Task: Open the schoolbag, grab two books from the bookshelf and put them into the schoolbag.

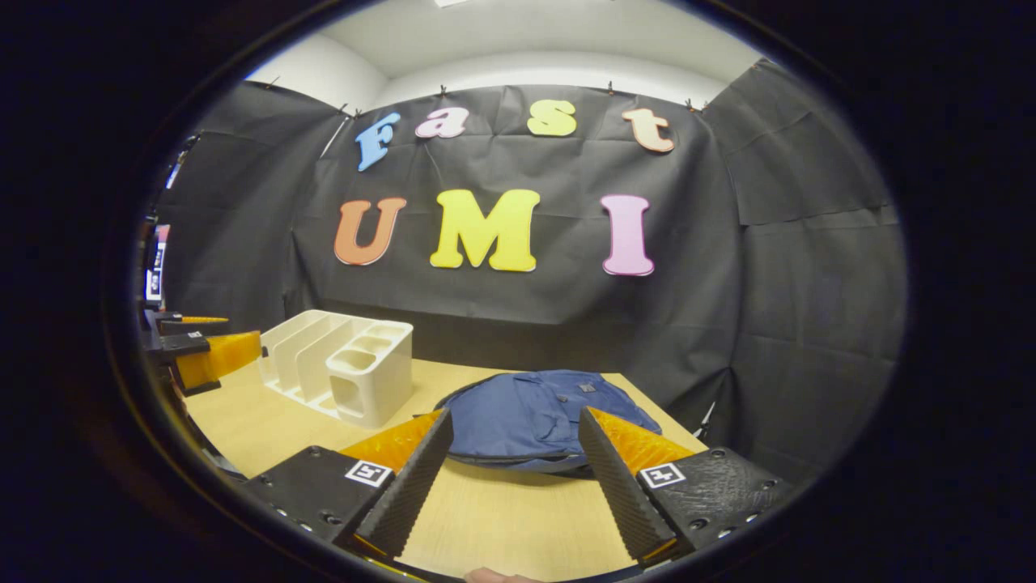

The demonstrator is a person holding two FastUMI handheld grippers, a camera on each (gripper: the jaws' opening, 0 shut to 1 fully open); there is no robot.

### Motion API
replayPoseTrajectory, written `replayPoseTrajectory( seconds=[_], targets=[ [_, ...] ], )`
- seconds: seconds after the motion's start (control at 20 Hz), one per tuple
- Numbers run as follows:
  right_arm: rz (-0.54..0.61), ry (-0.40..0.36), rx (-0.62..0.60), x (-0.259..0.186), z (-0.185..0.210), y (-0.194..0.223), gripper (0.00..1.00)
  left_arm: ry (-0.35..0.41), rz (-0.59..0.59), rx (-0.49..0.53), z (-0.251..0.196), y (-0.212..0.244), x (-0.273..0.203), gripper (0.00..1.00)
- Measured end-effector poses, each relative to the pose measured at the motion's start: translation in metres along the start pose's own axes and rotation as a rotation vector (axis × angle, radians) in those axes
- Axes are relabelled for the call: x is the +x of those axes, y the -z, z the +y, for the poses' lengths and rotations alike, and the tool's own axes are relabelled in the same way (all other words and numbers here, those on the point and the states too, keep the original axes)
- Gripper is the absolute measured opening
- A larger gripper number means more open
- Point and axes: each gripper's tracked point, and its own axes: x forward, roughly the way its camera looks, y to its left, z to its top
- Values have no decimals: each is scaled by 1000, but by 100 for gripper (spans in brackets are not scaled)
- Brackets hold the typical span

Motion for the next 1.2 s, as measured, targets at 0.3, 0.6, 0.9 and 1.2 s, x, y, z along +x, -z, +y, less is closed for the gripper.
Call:
replayPoseTrajectory(
  seconds=[0.3, 0.6, 0.9, 1.2],
  targets=[
    [2, -9, -20, 0, 5, 1, 95, 11, 12, 10, -3, 2, 0, 96],
    [12, -10, -23, 1, 6, 4, 95, 17, 15, 15, -5, 4, 1, 96],
    [23, -8, -37, 1, 4, 9, 92, 20, 31, 14, -5, 8, 3, 96],
    [22, -7, -40, 1, 4, 8, 95, 25, 43, 21, -6, 7, 0, 96]
  ],
)
